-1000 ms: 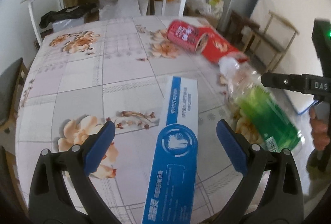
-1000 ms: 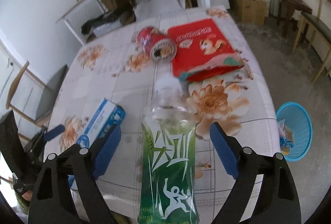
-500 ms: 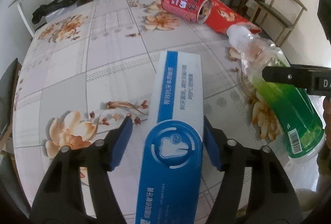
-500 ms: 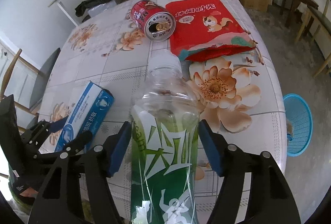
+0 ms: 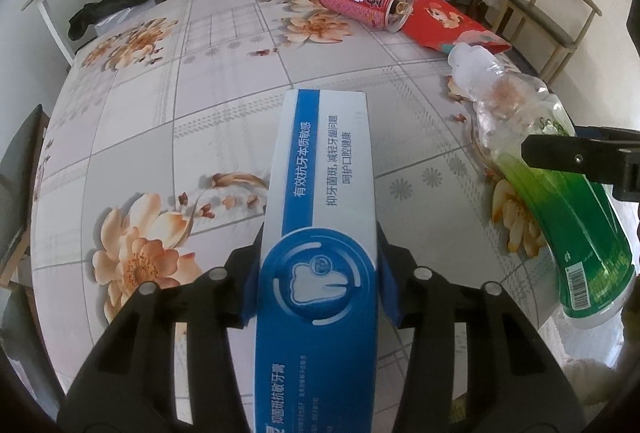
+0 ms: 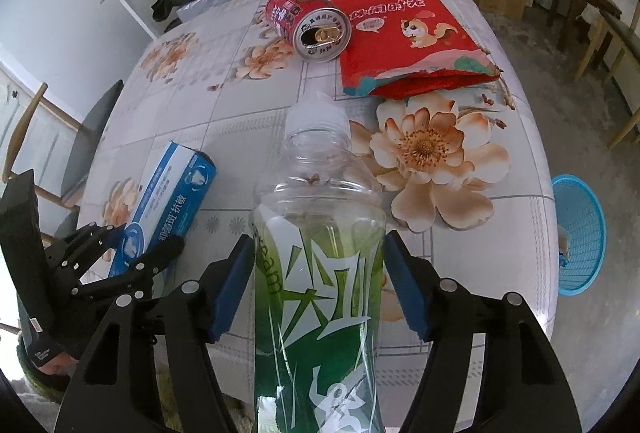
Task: Collect trash
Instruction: 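Lift the toothpaste box with the left gripper while the right gripper lifts the green bottle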
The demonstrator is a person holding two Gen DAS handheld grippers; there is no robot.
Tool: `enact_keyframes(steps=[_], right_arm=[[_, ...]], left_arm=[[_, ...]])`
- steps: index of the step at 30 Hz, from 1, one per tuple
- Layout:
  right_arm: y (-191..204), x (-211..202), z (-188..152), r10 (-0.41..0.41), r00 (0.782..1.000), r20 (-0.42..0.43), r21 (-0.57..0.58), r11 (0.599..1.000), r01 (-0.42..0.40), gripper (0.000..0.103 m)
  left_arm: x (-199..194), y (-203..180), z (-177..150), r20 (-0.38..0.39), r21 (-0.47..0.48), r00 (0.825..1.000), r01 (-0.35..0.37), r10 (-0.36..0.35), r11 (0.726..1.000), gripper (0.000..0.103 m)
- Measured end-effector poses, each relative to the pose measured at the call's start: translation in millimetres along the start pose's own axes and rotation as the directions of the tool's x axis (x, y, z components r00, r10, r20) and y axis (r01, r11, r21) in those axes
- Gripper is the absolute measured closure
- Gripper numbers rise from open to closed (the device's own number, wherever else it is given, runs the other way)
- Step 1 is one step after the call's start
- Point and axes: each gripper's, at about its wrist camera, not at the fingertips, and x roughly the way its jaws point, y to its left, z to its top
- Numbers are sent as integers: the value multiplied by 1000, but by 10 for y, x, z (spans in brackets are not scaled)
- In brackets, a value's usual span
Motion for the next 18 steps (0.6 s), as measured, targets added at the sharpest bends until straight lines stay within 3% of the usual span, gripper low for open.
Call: enact_keyframes(steps=[18], right_arm=[[66,136,-25,2,999,-48,-18,1000,-2,40]], left_arm=[[-8,-11,-9,3,3,1000,-11,11,1000,58]])
